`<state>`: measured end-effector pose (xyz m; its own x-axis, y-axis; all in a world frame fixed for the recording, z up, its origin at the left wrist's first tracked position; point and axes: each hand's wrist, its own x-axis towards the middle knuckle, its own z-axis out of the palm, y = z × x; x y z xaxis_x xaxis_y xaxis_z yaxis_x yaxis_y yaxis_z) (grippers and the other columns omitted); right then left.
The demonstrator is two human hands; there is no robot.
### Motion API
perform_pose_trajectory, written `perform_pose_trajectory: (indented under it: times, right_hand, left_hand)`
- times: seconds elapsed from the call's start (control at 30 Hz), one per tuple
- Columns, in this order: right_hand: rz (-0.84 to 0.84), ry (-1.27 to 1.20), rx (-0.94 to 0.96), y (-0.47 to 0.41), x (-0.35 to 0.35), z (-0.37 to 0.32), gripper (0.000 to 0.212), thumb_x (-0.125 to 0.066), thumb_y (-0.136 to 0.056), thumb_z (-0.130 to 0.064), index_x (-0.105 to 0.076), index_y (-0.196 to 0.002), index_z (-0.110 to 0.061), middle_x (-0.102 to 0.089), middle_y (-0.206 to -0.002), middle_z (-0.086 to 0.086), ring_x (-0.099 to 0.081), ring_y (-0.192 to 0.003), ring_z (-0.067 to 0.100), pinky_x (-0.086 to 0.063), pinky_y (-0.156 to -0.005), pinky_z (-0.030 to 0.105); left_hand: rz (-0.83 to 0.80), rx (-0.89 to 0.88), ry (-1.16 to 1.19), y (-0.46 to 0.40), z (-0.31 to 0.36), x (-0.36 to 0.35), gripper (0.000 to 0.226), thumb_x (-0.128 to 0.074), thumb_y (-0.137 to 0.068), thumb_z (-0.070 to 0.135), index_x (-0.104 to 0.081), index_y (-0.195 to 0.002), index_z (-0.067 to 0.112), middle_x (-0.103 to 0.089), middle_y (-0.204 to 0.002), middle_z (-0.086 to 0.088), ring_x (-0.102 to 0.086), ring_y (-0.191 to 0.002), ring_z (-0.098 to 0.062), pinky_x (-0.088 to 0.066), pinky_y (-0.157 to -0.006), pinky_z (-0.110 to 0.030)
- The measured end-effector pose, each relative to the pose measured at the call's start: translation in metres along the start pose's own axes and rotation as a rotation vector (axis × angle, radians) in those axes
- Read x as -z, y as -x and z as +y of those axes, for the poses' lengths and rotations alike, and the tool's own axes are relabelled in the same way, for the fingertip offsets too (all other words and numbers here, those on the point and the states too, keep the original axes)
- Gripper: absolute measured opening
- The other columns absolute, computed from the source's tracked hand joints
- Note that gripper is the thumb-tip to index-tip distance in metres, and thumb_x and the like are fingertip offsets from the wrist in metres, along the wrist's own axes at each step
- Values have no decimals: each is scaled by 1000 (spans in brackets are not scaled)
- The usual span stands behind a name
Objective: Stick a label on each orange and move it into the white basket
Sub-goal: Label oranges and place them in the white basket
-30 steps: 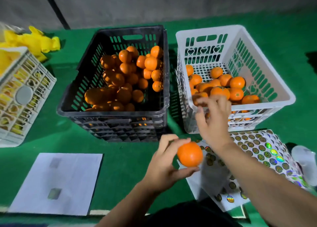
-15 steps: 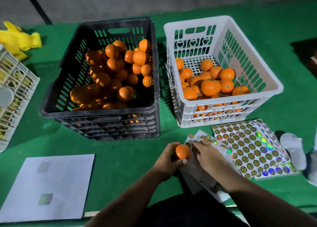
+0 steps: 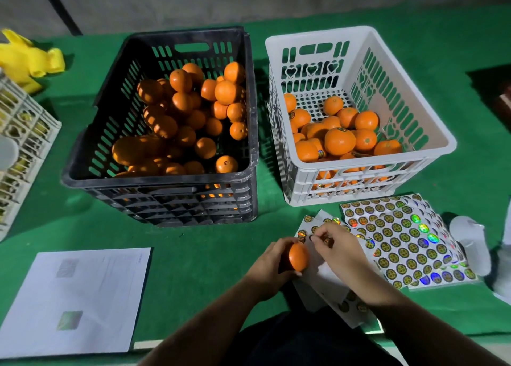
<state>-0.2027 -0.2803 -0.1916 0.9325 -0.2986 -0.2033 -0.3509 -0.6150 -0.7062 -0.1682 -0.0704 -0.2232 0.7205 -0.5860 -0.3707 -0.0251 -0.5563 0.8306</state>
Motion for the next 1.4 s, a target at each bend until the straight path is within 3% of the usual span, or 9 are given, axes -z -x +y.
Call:
perform_pose_trajectory:
  times: [0.13,0.4,0.53,0.83,0.93,1.07,1.17,1.27,1.4]
  right_hand:
    - [-254,-318,-106,5,0,-9,12,-77,-91,-23,-75,-85,-33,-75,-82,-6,-67,-72,4,-58,-69,29]
    - [-278,64,-18,12,-11,-16,11,-74,-91,-35,-65,-86,-30,-64,-89,-16,-60,-87,3,-41,-68,21]
    - [-260,242,-78,11,-7,-15,26,-67,-92,-51,-50,-94,-32,-62,-88,-12,-60,-80,7,-45,-65,31]
    - [-328,54,-141,3,-11,-16,28,-74,-92,-36,-64,-118,-31,-60,-119,-4,-59,-108,15,-48,-87,34]
    - [-343,-146,-199,2,-2,-27,22,-74,-93,-32,-65,-113,-34,-63,-120,-5,-60,-113,18,-52,-98,42]
    - [-298,-586,-178,15,14,-58,36,-74,-84,-55,-59,-114,-41,-67,-115,-1,-66,-111,22,-56,-90,35]
    - [-293,-1008,-169,22,22,-76,37,-77,-89,-39,-63,-121,-27,-70,-121,9,-68,-115,31,-59,-92,41]
    - [-308,-1071,-125,26,30,-87,40,-75,-91,-28,-63,-129,-23,-67,-128,14,-67,-119,34,-58,-93,45]
    - [-322,-1134,-150,31,37,-95,46,-77,-89,-39,-63,-128,-20,-65,-130,18,-67,-117,38,-60,-89,48]
  left_hand:
    - [6,-19,-42,0,0,-1,77,-83,-84,27,-40,-145,43,-54,-142,5,-54,-128,-18,-46,-111,-45]
    - [8,-58,-33,0,1,-1,73,-80,-82,19,-47,-145,33,-59,-137,2,-58,-121,-17,-48,-105,-38]
    - [4,-55,-35,-1,1,-1,71,-81,-84,22,-46,-144,35,-58,-138,5,-57,-122,-16,-47,-107,-37]
    - [-24,-58,-18,0,8,4,70,-81,-85,20,-44,-144,35,-62,-134,2,-61,-117,-18,-52,-104,-44]
    - [63,-103,74,2,16,8,69,-86,-83,19,-52,-142,28,-67,-130,2,-66,-113,-15,-54,-102,-39]
    - [145,-182,248,9,56,26,65,-86,-84,34,-54,-140,42,-67,-130,13,-66,-119,-7,-53,-102,-23]
    - [187,-232,252,15,83,37,68,-83,-84,28,-53,-142,48,-63,-135,22,-64,-121,-4,-53,-99,-18]
    - [228,-251,282,25,89,40,71,-84,-82,27,-52,-140,54,-62,-136,22,-64,-118,-3,-51,-93,-12]
    - [285,-237,210,35,96,40,73,-84,-82,36,-47,-141,59,-61,-131,11,-59,-118,-4,-49,-92,-11]
